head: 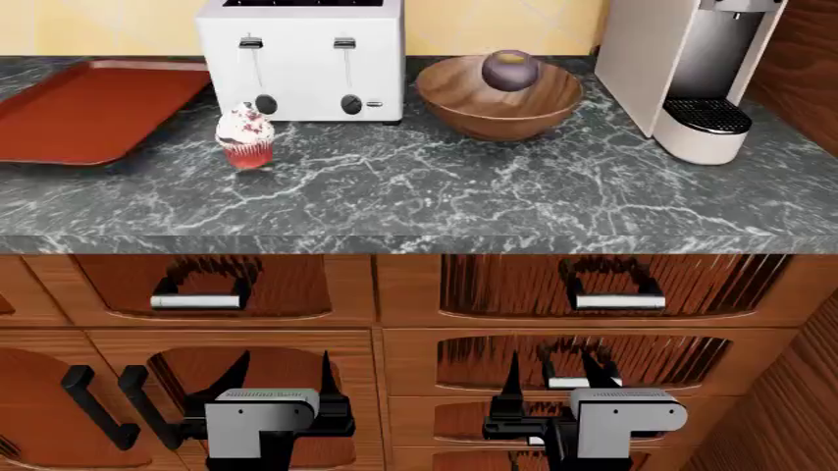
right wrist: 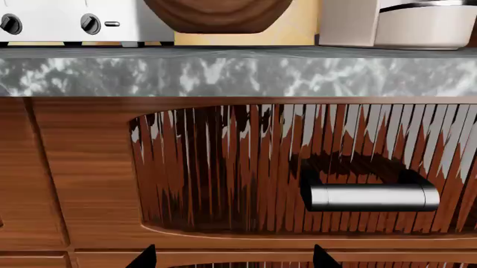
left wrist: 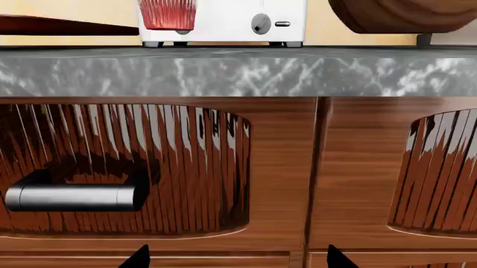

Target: Pick up the bowl with donut and place it on the tray. Pick up the cupcake and place it on the tray.

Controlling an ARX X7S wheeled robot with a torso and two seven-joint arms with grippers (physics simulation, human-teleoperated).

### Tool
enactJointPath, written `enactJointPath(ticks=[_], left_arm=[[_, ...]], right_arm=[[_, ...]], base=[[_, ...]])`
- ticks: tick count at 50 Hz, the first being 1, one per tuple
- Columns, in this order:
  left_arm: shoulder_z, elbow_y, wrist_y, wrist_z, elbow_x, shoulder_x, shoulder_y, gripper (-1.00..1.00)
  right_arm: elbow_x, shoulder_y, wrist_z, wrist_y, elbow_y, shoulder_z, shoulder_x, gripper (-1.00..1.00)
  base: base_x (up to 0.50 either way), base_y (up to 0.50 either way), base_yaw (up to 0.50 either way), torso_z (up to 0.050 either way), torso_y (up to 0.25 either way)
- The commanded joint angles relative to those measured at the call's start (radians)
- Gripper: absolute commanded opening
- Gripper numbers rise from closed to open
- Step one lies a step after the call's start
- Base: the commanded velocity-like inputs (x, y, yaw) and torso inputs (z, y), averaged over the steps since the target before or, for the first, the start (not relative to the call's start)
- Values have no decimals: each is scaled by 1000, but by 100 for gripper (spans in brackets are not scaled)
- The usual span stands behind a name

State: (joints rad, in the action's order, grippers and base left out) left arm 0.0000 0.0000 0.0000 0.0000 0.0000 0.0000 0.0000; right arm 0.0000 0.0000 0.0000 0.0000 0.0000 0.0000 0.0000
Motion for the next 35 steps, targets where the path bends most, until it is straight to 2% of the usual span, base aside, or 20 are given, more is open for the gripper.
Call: enactJointPath(ticks=[1, 16, 35], left_arm=[[18, -1, 0, -18, -17, -16, -1, 100], [62, -5, -1, -60, -62, -53, -4, 100], [89, -9, -2, -90, -99, -77, -8, 100]], right_arm=[[16, 1, 19, 2, 0, -20, 16, 100], [61, 12, 71, 1, 20, -55, 54, 100], [82, 15, 98, 12, 20, -89, 78, 100]], base=[[0, 0, 0, 0, 0], [0, 0, 0, 1, 0], [0, 0, 0, 49, 1]])
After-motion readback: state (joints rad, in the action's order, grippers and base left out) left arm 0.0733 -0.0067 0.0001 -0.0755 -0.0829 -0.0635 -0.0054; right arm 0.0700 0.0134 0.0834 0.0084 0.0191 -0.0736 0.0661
